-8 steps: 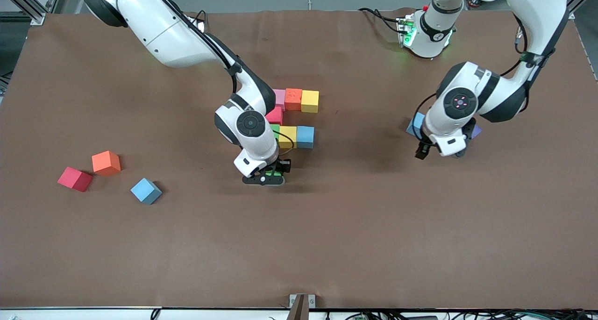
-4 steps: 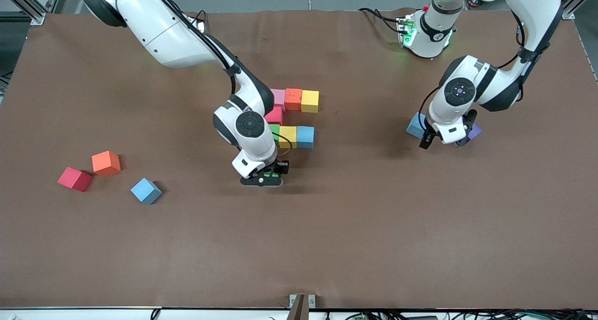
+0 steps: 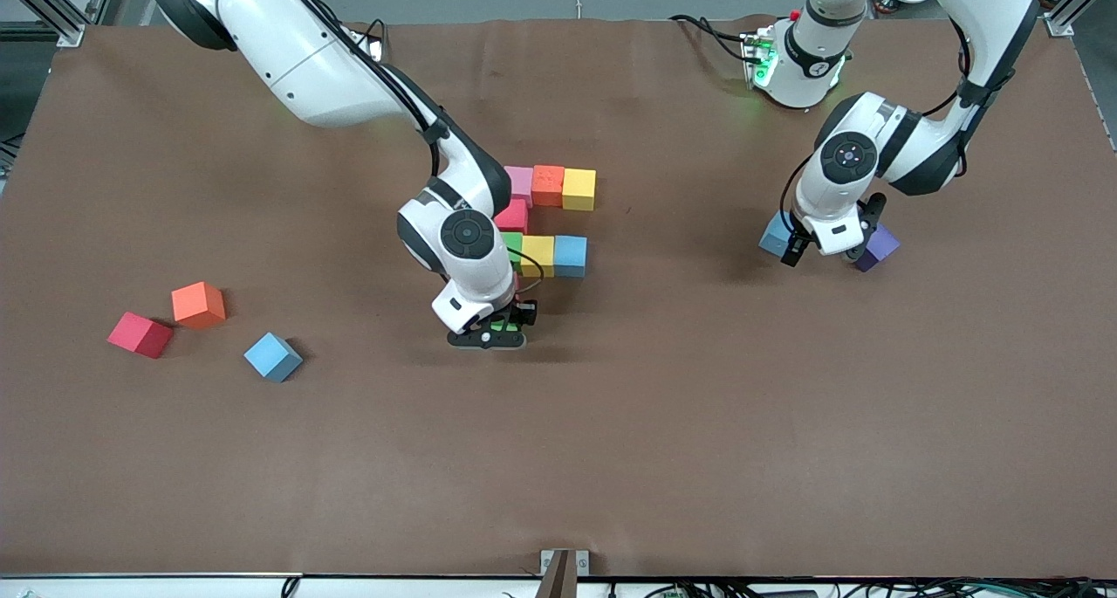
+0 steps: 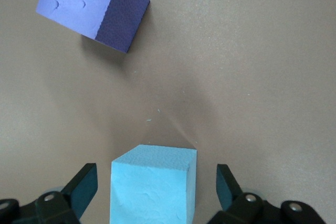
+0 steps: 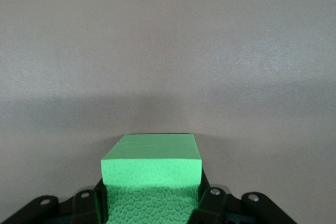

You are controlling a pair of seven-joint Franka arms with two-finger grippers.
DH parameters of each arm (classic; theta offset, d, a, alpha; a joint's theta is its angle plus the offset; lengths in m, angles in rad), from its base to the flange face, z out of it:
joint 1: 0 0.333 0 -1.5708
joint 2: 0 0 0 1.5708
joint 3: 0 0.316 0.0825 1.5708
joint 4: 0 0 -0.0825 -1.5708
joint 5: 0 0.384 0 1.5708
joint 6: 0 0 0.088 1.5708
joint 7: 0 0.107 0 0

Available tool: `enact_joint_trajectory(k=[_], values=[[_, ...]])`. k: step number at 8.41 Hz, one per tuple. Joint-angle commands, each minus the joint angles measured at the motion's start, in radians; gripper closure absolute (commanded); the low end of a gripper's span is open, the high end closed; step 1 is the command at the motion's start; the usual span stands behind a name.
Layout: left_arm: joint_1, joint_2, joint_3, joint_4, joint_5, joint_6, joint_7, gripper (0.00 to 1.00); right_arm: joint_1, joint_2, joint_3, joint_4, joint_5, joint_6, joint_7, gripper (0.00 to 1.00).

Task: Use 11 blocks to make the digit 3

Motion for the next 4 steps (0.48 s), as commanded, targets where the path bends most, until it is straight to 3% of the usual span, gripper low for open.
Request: enact_joint_trajectory(k=[1,2,4], values=[[0.017,-0.063,-0.013,-0.059,0.011,0.064,-0.011,0.00,-0.001,-0.022,0.000,-0.020,-0.026,-0.009,0.022,0.95],[0.024,-0.064,-0.011,-0.086,0.011,0.111,-0.011,0.00,-0.003,-0.022,0.000,-0.017,-0.026,-0.009,0.018,0.80],[0.039,-0.063,-0.011,-0.102,0.011,0.156,-0.011,0.00,-0.003,-0.022,0.001,0.004,-0.026,-0.040,0.017,0.23]])
